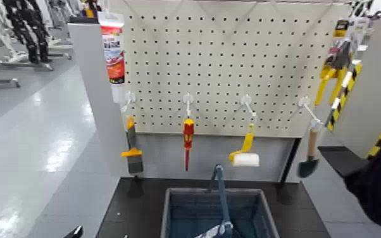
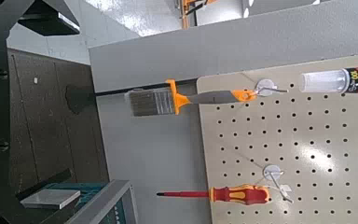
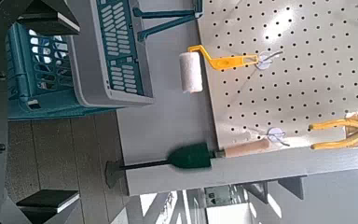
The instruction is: Put the red glue tube into the crate.
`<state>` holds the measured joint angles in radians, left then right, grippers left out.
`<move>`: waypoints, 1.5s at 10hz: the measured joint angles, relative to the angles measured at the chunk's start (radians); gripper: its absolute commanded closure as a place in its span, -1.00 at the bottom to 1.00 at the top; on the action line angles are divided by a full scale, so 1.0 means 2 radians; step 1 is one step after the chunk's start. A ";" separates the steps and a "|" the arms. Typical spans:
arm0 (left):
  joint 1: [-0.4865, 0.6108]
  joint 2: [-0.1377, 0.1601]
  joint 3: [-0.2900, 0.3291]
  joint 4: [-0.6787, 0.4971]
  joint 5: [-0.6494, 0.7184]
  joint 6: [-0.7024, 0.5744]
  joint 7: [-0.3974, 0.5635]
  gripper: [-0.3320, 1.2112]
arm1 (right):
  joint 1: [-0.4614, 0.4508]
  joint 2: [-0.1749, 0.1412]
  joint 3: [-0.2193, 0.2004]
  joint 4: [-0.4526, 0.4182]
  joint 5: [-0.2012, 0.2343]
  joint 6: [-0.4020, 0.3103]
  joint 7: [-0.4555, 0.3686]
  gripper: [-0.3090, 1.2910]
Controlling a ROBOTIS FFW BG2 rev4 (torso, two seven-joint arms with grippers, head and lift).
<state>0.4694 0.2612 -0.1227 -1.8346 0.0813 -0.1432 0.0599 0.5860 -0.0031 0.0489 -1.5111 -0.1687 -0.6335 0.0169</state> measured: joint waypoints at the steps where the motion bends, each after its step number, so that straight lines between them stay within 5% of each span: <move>1: 0.000 0.000 0.000 0.000 -0.001 -0.001 0.000 -0.45 | 0.000 0.000 0.000 0.000 0.000 0.000 0.000 -0.52; 10: -0.036 -0.014 0.015 -0.029 0.010 0.034 0.007 -0.41 | 0.000 0.000 0.001 -0.001 0.000 0.001 0.000 -0.52; 15: -0.123 -0.010 0.042 -0.058 0.052 0.115 -0.072 -0.41 | -0.001 0.000 0.003 -0.001 0.000 0.002 0.002 -0.52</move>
<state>0.2227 0.2403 -0.0378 -1.9506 0.1845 0.0870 -0.0839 0.5838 -0.0031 0.0542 -1.5125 -0.1687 -0.6298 0.0207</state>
